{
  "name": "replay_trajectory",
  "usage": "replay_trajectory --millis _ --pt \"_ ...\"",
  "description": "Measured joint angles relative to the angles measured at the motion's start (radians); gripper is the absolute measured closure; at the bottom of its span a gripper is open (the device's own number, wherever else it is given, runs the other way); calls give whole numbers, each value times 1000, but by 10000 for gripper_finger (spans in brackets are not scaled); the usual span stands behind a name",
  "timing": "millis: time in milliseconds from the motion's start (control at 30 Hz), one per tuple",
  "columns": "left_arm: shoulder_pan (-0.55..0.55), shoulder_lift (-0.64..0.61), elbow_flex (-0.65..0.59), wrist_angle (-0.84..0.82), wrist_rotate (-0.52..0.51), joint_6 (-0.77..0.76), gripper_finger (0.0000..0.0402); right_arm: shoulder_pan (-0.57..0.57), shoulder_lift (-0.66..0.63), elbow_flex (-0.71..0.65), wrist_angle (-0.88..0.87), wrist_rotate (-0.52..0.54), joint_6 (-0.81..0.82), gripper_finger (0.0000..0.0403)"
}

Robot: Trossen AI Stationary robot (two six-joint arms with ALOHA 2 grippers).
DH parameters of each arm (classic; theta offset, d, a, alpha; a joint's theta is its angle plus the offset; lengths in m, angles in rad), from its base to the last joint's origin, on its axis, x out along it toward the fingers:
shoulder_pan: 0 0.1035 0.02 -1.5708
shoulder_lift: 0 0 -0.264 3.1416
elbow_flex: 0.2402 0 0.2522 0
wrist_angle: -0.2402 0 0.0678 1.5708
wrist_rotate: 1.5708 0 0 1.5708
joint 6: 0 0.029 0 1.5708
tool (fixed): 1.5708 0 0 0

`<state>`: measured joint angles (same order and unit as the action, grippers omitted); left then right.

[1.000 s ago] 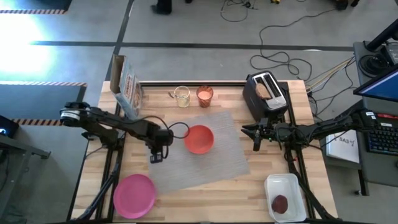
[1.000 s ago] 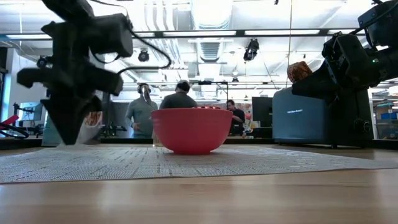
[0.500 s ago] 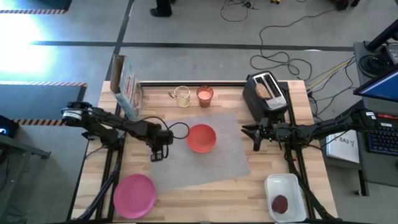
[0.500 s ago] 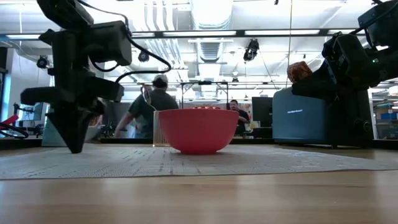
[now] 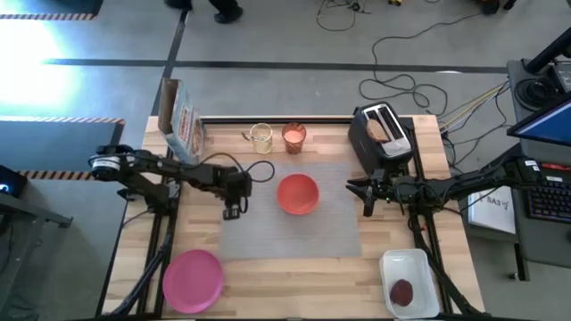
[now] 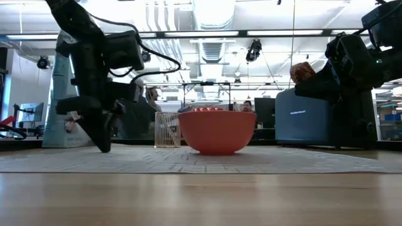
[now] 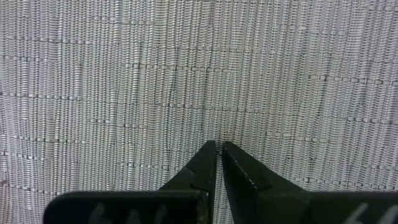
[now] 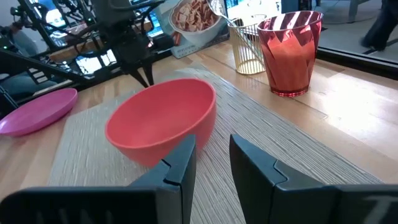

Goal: Arrange a breakfast setting
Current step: Move the gray placemat to the center of the table, then adjust the red bowl on the gray placemat

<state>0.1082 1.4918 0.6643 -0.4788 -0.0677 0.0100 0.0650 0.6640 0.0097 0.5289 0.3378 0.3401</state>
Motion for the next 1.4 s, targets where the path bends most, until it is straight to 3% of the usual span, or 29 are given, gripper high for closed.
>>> replay_trajectory --millis 567,833,1200,1400 --pt "-4 -17 56 -15 42 -53 391 0 0 0 0 0 0 316" --pt "-9 -17 76 -15 132 -101 390 0 0 0 0 0 0 316" --pt "-46 -19 77 30 142 -126 321 0 0 0 0 0 0 316" --pt "-67 -21 77 88 151 -131 310 0 0 0 0 0 0 316"
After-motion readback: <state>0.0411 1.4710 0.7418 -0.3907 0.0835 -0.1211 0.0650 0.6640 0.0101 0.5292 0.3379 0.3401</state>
